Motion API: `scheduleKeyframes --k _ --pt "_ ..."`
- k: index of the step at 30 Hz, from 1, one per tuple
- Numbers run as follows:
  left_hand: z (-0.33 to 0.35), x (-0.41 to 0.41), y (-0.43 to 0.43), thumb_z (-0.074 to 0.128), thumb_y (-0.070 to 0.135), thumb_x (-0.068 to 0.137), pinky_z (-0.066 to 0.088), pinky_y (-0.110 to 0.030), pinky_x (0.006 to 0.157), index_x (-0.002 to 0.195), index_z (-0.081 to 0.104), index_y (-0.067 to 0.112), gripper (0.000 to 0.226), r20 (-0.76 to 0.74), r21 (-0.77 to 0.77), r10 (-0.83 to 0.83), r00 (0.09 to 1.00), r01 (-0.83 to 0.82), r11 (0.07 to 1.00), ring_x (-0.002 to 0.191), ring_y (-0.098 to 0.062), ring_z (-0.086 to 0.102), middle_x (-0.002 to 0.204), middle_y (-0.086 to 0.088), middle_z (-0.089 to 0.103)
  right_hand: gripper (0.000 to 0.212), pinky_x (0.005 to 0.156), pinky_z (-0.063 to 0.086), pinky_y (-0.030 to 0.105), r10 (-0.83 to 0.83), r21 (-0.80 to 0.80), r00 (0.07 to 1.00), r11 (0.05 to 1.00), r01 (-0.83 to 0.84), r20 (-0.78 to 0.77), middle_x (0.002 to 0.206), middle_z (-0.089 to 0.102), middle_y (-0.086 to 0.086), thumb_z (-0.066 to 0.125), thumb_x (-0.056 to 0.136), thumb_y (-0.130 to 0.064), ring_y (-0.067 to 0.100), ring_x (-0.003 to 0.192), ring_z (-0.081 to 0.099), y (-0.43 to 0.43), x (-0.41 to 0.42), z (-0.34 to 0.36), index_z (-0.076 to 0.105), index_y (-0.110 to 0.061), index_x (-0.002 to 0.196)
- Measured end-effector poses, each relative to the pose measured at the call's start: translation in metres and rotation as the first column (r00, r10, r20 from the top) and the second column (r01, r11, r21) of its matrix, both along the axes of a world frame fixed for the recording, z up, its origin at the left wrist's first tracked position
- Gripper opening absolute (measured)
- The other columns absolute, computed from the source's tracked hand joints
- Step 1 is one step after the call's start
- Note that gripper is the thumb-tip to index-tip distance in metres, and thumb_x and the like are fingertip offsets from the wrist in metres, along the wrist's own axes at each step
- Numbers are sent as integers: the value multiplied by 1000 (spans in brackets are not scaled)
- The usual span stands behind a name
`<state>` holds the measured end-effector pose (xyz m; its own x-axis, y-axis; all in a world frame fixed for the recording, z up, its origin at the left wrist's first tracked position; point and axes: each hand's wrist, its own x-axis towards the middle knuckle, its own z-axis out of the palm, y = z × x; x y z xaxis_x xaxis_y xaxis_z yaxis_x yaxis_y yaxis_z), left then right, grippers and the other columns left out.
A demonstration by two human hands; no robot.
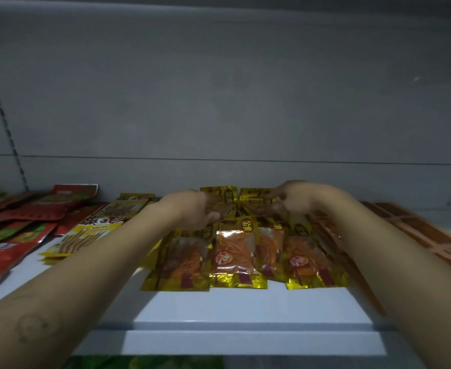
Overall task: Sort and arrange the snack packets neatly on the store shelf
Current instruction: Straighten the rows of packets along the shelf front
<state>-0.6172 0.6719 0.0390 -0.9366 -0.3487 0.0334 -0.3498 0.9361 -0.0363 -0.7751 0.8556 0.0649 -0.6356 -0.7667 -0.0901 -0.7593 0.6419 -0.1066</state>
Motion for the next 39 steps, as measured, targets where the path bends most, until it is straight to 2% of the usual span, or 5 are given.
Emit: scheduleKeyframes --k 10,21,25,30,39 --pt "-10 77 29 62 63 85 45 -35 98 151 28 40 78 213 145 -267 940 239 960 127 -21 49 144 7 48 73 117 26 48 108 53 994 993 -106 -23 162 23 1 45 85 -76 26 150 20 24 105 -41 16 -55 149" --pt "-47 96 24 51 28 99 37 -30 96 154 16 43 67 18 135 -288 958 283 950 137 -22 38 160 12 22 58 118 -8 60 58 -65 996 996 -62 -63 166 -2 -4 28 98 -53 22 151 -15 16 132 -92 7 -51 152" --pt "-46 95 35 41 29 102 19 -41 119 155 10 44 63 -17 147 -340 940 339 929 150 -27 16 166 2 7 53 118 -12 59 15 -188 991 981 -40 -133 166 5 -1 24 101 -50 21 152 -7 16 141 -101 12 -48 153" --pt "-64 80 66 31 59 97 10 -52 121 153 22 39 60 -247 132 -291 924 329 935 151 -25 11 165 2 16 52 119 -3 54 -284 -354 909 920 169 -304 161 27 2 20 101 -50 21 150 14 33 133 -101 27 -40 152" --pt "-89 67 69 27 57 99 0 -54 120 151 27 40 54 -327 129 -213 921 267 955 151 -20 9 164 4 18 49 119 4 52 -186 -300 965 946 125 -183 156 37 -13 32 100 -34 18 145 26 36 124 -110 35 -42 149"
